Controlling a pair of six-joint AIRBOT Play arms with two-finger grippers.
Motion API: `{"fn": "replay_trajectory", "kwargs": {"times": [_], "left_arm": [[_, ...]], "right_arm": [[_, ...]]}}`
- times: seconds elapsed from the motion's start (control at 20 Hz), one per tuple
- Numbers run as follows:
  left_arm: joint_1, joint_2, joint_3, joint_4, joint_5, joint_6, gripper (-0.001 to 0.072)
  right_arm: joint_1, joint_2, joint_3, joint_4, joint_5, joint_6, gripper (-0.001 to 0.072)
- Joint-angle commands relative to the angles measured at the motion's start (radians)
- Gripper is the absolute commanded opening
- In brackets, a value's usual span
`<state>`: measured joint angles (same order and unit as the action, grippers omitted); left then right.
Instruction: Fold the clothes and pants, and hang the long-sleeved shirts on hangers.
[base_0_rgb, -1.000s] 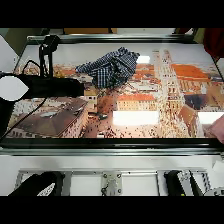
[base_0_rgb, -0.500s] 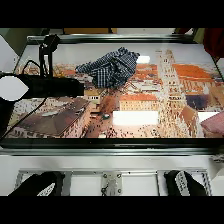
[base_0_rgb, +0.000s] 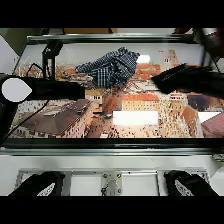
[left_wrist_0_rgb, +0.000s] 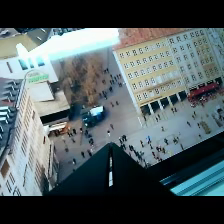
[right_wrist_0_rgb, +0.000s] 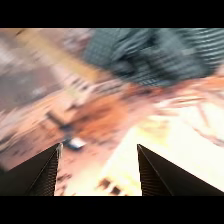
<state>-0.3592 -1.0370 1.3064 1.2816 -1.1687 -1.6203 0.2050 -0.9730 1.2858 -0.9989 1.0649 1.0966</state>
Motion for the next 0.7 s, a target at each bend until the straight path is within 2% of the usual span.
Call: {"fn": "replay_trajectory", "kwargs": {"times": [0.0, 0.25, 0.3, 0.35, 0.4, 0.65], "left_arm": [[-0.001, -0.001, -0.047, -0.002, -0.003, 0.000, 0.0011], [-0.001, -0.001, -0.055, -0.002, -0.008, 0.000, 0.0011], [-0.001, -0.001, -0.055, -0.002, -0.008, 0.000, 0.0012], [-0.001, -0.001, -0.055, -0.002, -0.009, 0.000, 0.0011], [-0.001, -0.001, -0.055, -0.002, -0.008, 0.000, 0.0011], [-0.001, -0.001, -0.055, -0.001, -0.007, 0.000, 0.0012]], "right_arm": [[0.151, -0.082, -0.019, 0.080, 0.081, -0.080, 0.0508], [0.164, -0.115, -0.019, 0.080, 0.103, -0.080, 0.0505], [0.164, -0.114, -0.019, 0.080, 0.103, -0.080, 0.0420], [0.164, -0.114, -0.019, 0.080, 0.103, -0.080, 0.0157], [0.164, -0.114, -0.019, 0.080, 0.103, -0.080, 0.0021], [0.164, -0.115, -0.019, 0.080, 0.103, -0.079, 0.0018]]}}
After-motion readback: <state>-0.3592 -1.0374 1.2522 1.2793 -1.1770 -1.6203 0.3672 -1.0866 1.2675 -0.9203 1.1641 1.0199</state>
